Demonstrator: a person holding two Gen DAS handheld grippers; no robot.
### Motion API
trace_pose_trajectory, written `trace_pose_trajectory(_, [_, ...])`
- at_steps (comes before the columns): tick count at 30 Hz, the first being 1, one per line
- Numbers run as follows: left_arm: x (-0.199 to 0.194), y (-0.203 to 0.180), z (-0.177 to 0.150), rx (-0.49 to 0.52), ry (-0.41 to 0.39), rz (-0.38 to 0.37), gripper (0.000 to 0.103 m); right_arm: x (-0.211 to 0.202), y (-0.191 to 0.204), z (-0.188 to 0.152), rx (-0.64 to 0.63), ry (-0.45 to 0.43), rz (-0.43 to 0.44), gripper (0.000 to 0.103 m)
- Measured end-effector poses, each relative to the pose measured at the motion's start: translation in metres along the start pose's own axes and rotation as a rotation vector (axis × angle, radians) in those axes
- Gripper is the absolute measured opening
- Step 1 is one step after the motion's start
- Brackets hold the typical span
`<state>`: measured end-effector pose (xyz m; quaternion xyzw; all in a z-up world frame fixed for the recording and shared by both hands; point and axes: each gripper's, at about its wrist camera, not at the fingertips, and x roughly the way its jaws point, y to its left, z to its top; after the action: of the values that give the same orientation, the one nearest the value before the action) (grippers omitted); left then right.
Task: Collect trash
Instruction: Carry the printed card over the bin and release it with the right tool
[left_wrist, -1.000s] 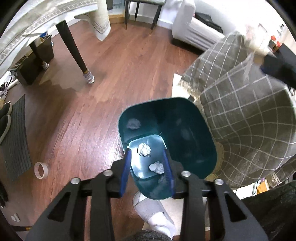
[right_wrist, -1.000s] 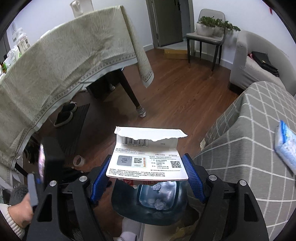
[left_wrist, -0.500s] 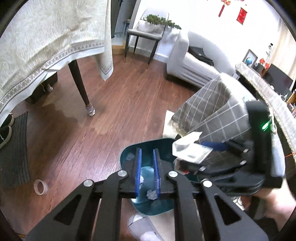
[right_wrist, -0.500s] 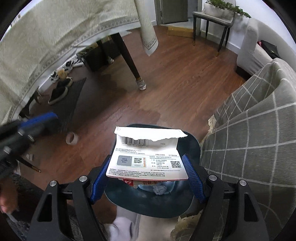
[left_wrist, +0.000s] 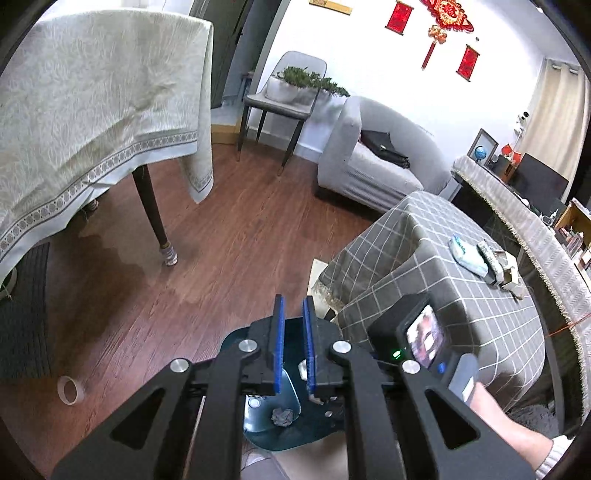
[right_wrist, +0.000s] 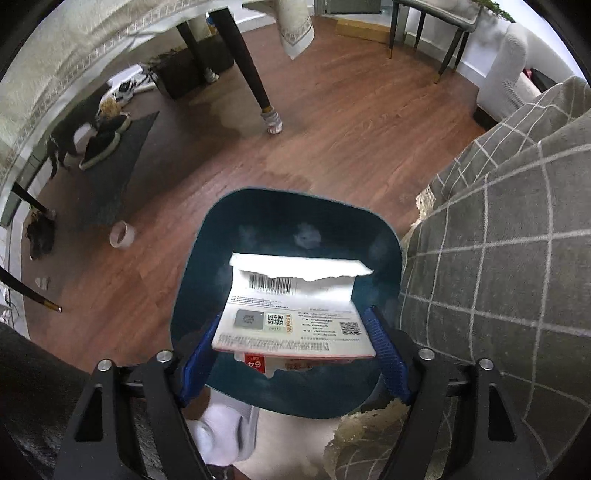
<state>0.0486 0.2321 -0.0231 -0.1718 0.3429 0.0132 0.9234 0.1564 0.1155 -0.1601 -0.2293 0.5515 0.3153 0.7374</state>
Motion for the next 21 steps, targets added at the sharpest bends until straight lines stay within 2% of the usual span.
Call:
trace_pose_trajectory(7, [-0.008, -0.001, 0.007, -0.021, -0.052, -0.022, 0.012, -0.009, -0.001, -0.005, -0.029, -0.006, -0.008, 0.083])
trace_pose_trajectory(10, [-0.009, -0.004, 0.009, -0.016, -0.065, -0.016, 0.015, -0.023, -0.002, -0.004, -0.038, -0.049, 0.005, 0.083])
trace_pose_trajectory(14, [-0.012, -0.012, 0.013, -0.002, -0.091, -0.021, 0.020, -0.049, -0.003, -0.005, -0.060, -0.121, 0.034, 0.072])
trace_pose_trajectory(21, [-0.015, -0.032, 0.018, 0.073, -0.135, 0.017, 0.029, -0.102, -0.010, -0.007, -0.068, -0.255, 0.076, 0.066])
